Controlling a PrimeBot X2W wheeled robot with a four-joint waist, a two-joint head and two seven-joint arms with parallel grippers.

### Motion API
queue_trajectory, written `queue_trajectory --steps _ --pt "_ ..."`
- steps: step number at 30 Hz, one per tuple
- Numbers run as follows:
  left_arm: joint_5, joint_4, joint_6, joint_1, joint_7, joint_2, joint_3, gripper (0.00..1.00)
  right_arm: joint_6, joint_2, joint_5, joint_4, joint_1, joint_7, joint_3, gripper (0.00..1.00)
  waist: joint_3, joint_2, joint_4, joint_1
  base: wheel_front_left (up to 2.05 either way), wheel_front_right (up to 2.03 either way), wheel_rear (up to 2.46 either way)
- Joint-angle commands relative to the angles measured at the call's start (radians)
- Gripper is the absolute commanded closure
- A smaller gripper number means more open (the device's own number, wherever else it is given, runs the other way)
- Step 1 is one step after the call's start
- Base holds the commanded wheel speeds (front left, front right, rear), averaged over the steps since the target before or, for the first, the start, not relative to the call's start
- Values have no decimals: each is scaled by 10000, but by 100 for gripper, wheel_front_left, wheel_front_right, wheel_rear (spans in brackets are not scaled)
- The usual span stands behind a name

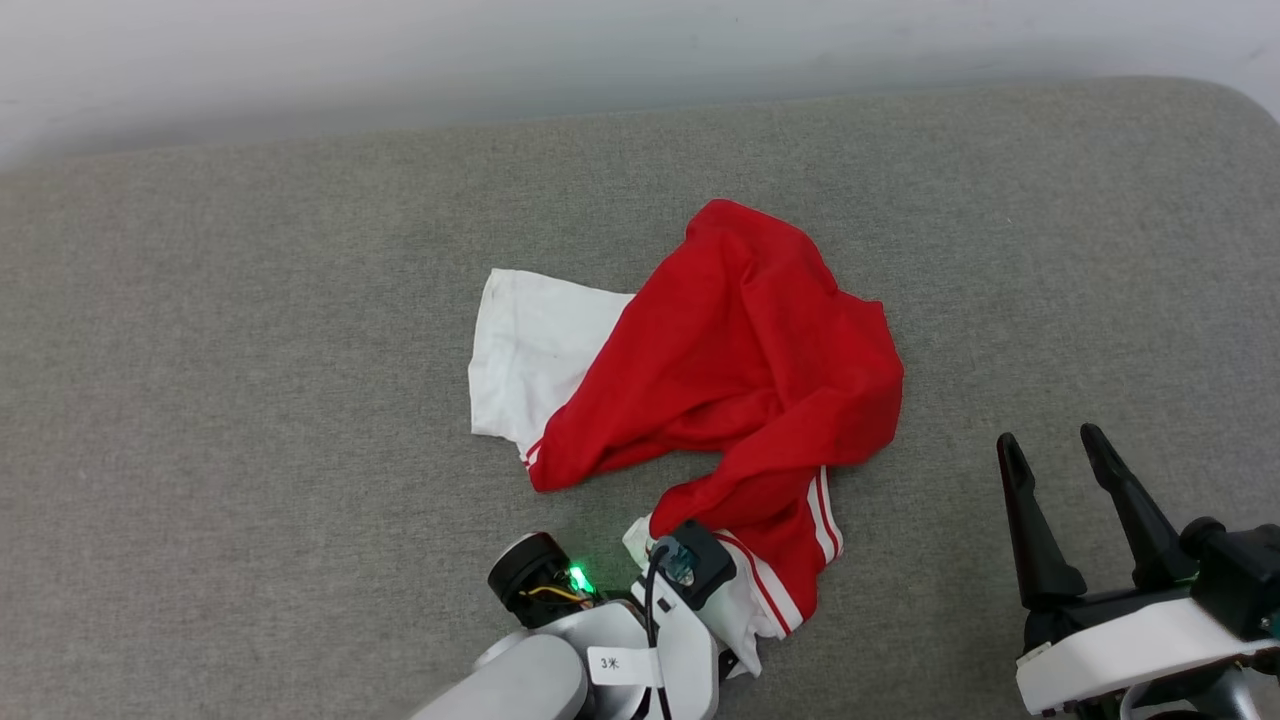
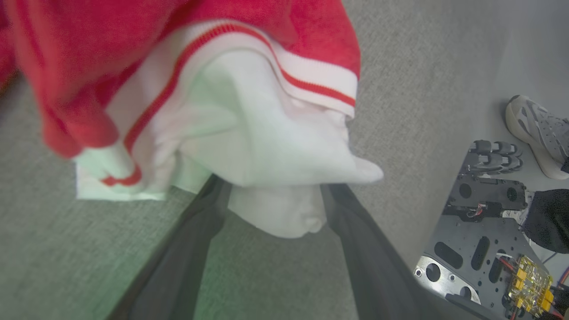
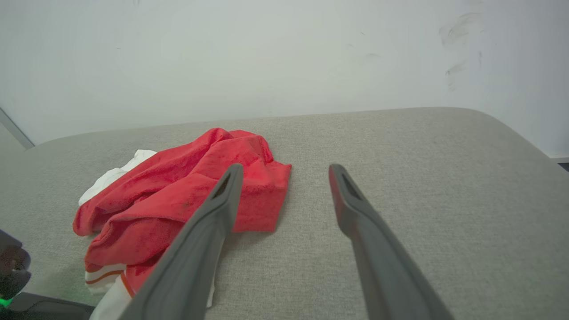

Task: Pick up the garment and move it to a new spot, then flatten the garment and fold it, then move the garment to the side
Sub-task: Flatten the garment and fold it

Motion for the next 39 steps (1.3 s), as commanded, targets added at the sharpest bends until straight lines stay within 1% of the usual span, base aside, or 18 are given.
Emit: queue_trajectory --steps 1,3,4,5,7,10,13,16,19,24,26,29,32,35,36,37,38,39 --pt "-280 479 -23 90 526 162 -523 0 -7 21 72 81 -122 -74 -7 0 68 0 -78 -1 0 0 0" --pt "-411 598 -23 86 658 217 -681 0 -7 21 115 120 -145 -106 -11 0 58 0 -92 -1 0 0 0" --pt "-532 692 -24 61 729 252 -794 66 -7 21 151 156 -159 -116 -13 0 38 0 -100 -1 0 0 0" --pt "-636 759 -24 39 745 287 -899 100 -7 21 143 191 -165 -121 -32 0 4 0 -93 -1 0 0 0" --pt "-702 770 -24 -43 520 374 -987 100 -7 22 182 255 -129 -132 -112 0 -109 0 -26 -1 0 0 0" --pt "-556 667 23 -256 22 497 -851 100 -7 22 284 349 -23 -91 -184 0 -329 0 162 -1 0 0 0" --pt "-469 400 225 -369 -396 699 -567 100 -7 20 373 453 58 -56 -243 0 -624 0 423 -1 0 0 0" --pt "-474 -39 500 -335 -549 1044 -299 100 -7 21 403 546 159 -49 -343 0 -925 0 714 -1 0 0 0" --pt "-564 -595 892 -205 -616 1592 79 100 -7 18 452 580 271 -25 -461 0 -1191 0 1010 -1 0 0 0" --pt "-820 -1459 1657 245 -377 2794 830 100 -7 18 543 521 455 66 -601 0 -1414 0 1418 -1 0 0 0" --pt "-973 -1664 1989 534 -350 3238 1154 100 -7 18 544 494 561 114 -656 0 -1450 0 1532 -1 0 0 0" --pt "-1311 -1763 2425 1064 -361 3725 1567 100 -7 18 545 428 583 169 -708 0 -1485 0 1638 -1 0 0 0" --pt "-1749 -1635 2803 1632 -546 3888 1952 100 -7 18 522 375 640 251 -743 0 -1508 0 1675 -1 0 0 0" --pt "-2203 -1553 3003 2166 -915 3654 2197 100 -7 18 501 309 705 314 -793 0 -1523 0 1695 -1 0 0 0" --pt "-2271 -1513 3074 2271 -1084 3603 2272 65 -7 18 494 277 712 340 -805 0 -1528 0 1698 -1 0 0 0" --pt "-2357 -1478 3094 2358 -1247 3525 2333 8 -7 18 492 258 731 381 -820 0 -1538 0 1698 -1 0 0 0" --pt "-2416 -1472 3135 2440 -1451 3420 2386 0 -7 18 488 245 751 407 -836 0 -1559 0 1696 -1 0 0 0" --pt "-2442 -1469 3158 2517 -1653 3340 2437 0 -7 18 476 231 773 431 -853 0 -1587 0 1691 -1 0 0 0"
